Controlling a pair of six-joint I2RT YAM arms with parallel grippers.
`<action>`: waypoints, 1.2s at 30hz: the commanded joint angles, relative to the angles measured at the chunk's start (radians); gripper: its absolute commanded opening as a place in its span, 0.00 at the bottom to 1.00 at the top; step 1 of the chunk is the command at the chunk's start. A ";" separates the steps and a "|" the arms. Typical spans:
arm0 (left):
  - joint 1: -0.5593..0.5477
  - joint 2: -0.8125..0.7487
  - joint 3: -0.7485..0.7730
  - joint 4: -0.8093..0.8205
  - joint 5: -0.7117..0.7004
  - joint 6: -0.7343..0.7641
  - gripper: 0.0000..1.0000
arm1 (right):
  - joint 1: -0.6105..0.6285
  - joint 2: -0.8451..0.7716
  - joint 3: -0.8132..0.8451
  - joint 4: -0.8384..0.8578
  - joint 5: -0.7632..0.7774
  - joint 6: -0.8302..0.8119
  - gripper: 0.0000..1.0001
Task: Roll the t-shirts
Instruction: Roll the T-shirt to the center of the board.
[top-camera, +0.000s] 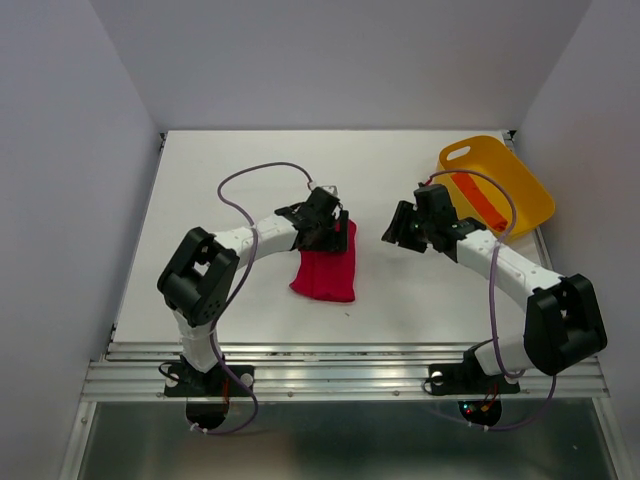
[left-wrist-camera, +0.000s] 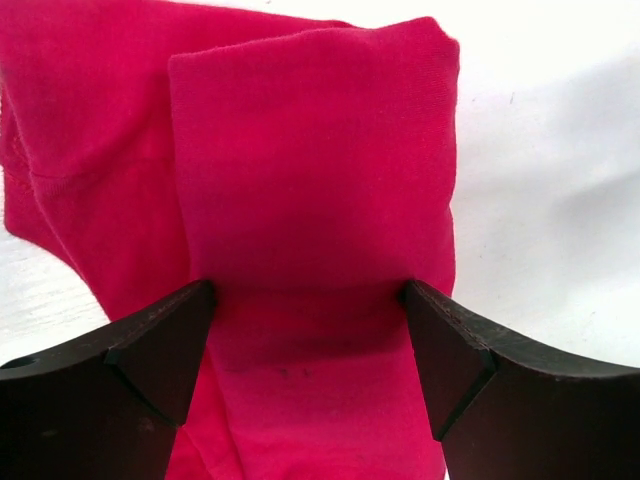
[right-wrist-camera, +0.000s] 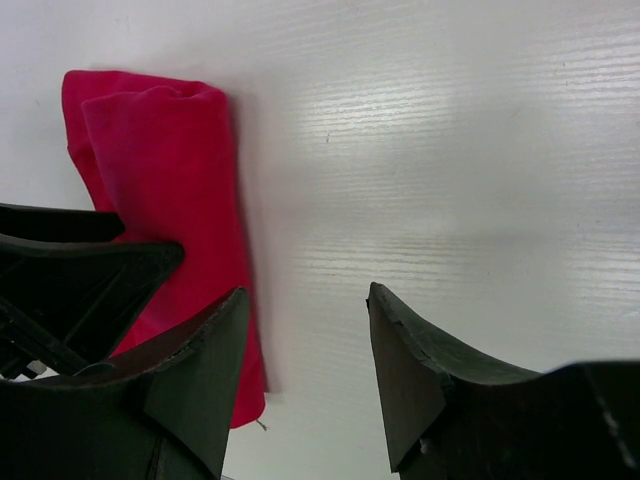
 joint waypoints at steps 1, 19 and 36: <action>0.004 -0.052 -0.028 0.033 0.035 0.000 0.88 | 0.005 -0.033 -0.001 -0.002 0.002 -0.015 0.57; -0.084 -0.104 0.121 -0.204 -0.170 0.024 0.77 | 0.004 0.017 -0.133 0.225 -0.231 0.113 0.55; -0.276 0.114 0.252 -0.353 -0.435 -0.182 0.87 | 0.005 0.019 -0.187 0.205 -0.157 0.130 0.62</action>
